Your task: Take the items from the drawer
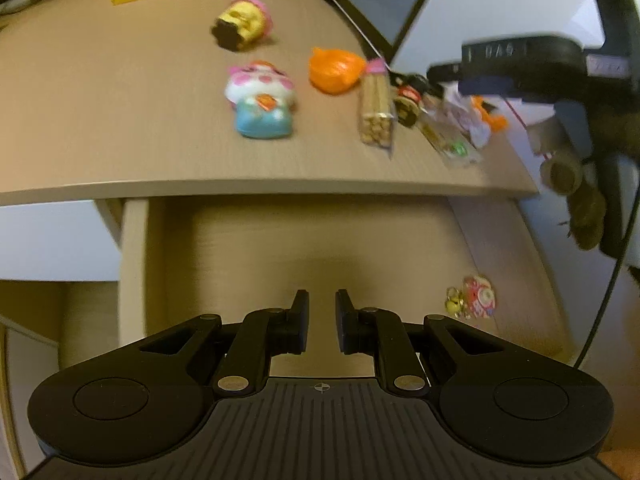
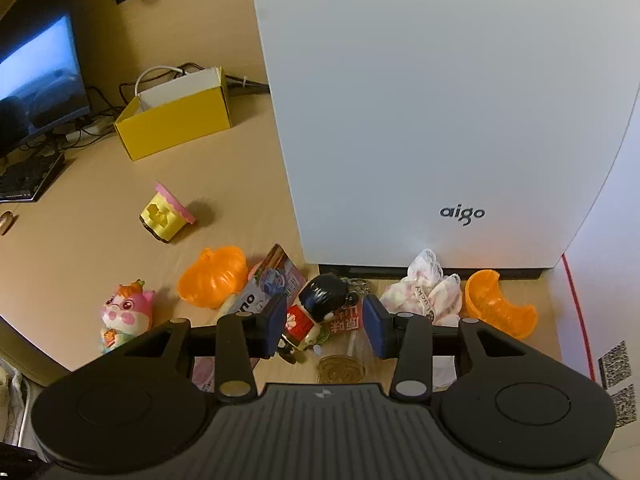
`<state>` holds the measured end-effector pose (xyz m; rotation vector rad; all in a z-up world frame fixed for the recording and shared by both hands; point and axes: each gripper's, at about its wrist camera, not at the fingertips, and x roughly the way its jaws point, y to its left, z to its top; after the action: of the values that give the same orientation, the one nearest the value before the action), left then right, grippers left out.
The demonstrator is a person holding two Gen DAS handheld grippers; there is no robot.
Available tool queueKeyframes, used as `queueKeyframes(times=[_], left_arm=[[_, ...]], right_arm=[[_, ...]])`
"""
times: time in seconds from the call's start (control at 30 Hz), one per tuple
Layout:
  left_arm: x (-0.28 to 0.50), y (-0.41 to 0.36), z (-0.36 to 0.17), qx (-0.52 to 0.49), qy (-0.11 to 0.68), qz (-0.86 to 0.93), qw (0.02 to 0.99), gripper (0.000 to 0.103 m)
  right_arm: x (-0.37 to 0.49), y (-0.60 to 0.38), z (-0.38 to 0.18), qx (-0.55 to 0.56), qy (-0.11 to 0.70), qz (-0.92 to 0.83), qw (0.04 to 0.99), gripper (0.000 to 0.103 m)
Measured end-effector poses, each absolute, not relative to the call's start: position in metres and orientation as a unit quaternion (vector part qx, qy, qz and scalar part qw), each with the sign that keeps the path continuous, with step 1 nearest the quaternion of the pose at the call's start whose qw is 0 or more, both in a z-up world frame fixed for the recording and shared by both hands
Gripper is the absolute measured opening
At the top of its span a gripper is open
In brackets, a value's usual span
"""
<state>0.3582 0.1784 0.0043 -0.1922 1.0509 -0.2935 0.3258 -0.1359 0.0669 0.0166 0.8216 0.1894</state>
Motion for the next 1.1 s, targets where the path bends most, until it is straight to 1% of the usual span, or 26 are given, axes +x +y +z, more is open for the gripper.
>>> queueKeyframes(times=[0.07,0.13,0.23,0.33,0.53,0.7,0.9,1.1], left_arm=[[0.357,0.170,0.001,-0.074,0.504,-0.156,0.846,0.015],[0.357,0.160,-0.001,-0.057,0.510,-0.169,0.842,0.015],[0.359,0.146,-0.007,-0.035,0.519,-0.191,0.833,0.015],[0.359,0.135,-0.013,-0.019,0.527,-0.211,0.823,0.015],[0.360,0.114,-0.024,0.012,0.542,-0.249,0.802,0.015],[0.363,0.090,-0.040,0.058,0.572,-0.310,0.757,0.015],[0.363,0.056,-0.072,0.110,0.605,-0.370,0.696,0.015],[0.364,0.026,-0.090,0.150,0.628,-0.391,0.656,0.014]], right_arm=[[0.318,-0.141,0.075,0.014,0.391,0.089,0.916,0.049],[0.311,-0.148,0.082,0.024,0.385,0.085,0.919,0.061],[0.294,-0.161,0.087,0.037,0.391,0.076,0.917,0.069],[0.276,-0.170,0.081,0.035,0.411,0.062,0.909,0.071],[0.236,-0.188,0.050,0.054,0.469,0.035,0.881,0.071],[0.204,-0.208,0.037,0.076,0.503,0.008,0.861,0.071],[0.178,-0.214,0.038,0.074,0.512,0.002,0.855,0.071],[0.169,-0.220,0.036,0.086,0.517,-0.011,0.852,0.071]])
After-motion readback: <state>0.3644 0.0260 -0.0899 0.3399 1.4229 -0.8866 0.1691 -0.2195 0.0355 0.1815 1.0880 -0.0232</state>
